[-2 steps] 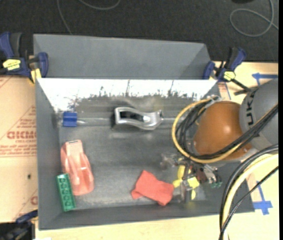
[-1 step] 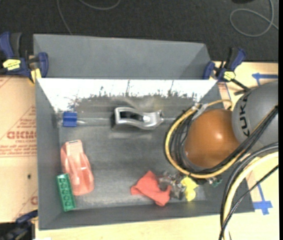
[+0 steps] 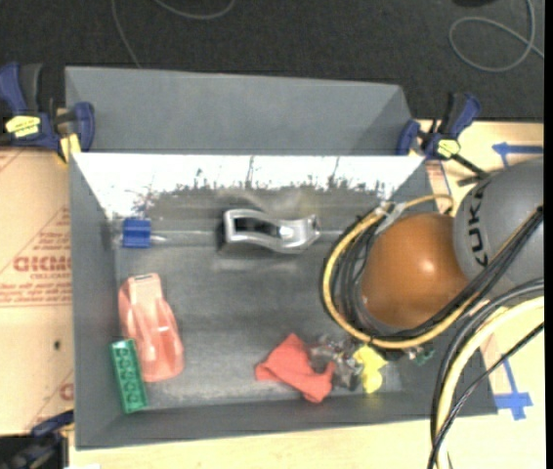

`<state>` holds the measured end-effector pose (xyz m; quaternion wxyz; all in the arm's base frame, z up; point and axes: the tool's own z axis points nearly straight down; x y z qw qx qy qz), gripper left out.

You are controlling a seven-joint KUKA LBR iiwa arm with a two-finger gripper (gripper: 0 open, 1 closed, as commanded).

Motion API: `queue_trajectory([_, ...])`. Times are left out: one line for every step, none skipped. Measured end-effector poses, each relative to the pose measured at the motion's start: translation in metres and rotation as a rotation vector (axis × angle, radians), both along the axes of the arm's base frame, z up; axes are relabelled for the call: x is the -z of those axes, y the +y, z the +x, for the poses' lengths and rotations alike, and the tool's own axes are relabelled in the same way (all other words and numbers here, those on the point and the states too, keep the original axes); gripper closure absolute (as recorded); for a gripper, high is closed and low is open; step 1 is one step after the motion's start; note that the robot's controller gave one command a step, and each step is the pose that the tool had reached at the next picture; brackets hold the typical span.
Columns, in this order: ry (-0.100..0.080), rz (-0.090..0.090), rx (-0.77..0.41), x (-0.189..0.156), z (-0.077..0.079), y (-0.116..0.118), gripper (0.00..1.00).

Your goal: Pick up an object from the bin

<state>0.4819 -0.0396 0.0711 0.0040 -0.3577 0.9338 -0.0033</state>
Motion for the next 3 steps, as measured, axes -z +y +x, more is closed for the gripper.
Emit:
queue_trajectory([0.007, 0.002, 0.006, -0.041, -0.003, 0.0, 1.0])
queue_trajectory([0.003, 0.002, 0.015, -0.103, 0.001, 0.004, 1.0])
queue_trajectory([0.006, 0.002, 0.016, -0.17, -0.002, 0.015, 1.0])
